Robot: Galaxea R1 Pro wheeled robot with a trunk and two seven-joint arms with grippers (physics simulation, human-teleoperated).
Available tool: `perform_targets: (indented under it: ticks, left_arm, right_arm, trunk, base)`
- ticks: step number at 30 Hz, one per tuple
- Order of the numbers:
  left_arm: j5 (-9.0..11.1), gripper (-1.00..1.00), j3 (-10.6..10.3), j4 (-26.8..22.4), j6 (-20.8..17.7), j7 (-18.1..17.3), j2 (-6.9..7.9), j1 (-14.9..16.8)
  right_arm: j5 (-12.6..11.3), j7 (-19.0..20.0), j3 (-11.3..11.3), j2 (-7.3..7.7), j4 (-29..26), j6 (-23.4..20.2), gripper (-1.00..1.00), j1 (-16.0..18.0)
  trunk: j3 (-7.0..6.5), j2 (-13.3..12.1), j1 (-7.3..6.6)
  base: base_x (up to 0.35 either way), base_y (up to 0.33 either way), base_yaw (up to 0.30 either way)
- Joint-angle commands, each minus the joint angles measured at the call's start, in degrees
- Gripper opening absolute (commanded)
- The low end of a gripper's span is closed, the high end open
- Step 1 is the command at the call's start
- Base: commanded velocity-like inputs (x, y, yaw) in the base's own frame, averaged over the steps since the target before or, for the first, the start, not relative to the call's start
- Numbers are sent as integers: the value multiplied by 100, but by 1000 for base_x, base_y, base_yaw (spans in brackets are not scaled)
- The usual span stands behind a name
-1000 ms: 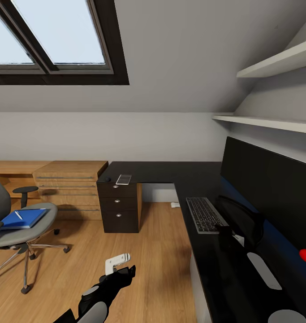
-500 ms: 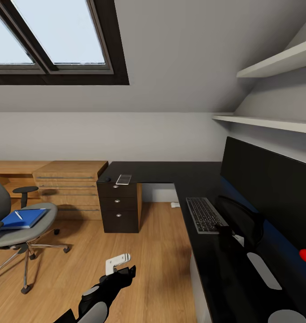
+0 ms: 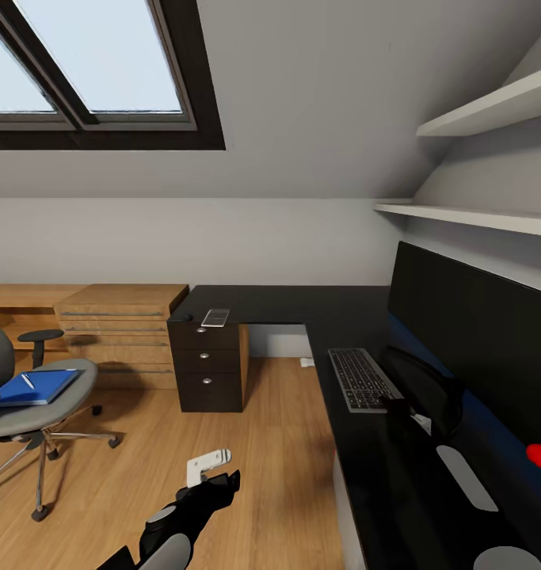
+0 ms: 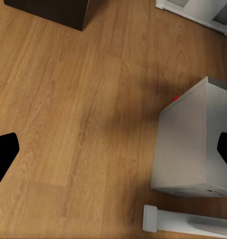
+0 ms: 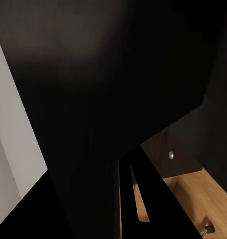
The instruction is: In the bedroom, organize the workspace by keeping the computer under the desk, ensuring the monitor is on the desk, placing the keyboard on the desk next to the monitor, placing the mouse on the desk next to the keyboard, moving the folder from the swivel chair onto the desk next to the mouse, stacking the notebook on top of the folder with the pen on top of the notebook, and positioning the swivel chair next to the desk.
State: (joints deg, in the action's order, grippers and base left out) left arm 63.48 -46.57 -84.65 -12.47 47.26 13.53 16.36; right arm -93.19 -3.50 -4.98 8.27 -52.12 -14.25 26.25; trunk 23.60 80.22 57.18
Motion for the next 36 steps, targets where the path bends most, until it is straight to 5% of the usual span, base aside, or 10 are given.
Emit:
perform_targets:
  ticks: [1, 36]
  left_arm:
    - [16, 100, -10, 0, -18, 36, 2, 8]
    - [6, 100, -10, 2, -18, 22, 0, 8]
  right_arm:
    - [-51, -37, -12, -1, -8, -25, -100, 3]
    - [-33, -38, -3, 5, -16, -34, -100, 3]
  trunk:
    - [7, 4, 0]
    - [7, 4, 0]
  base:
    - [0, -15, 0]
    - [19, -1, 0]
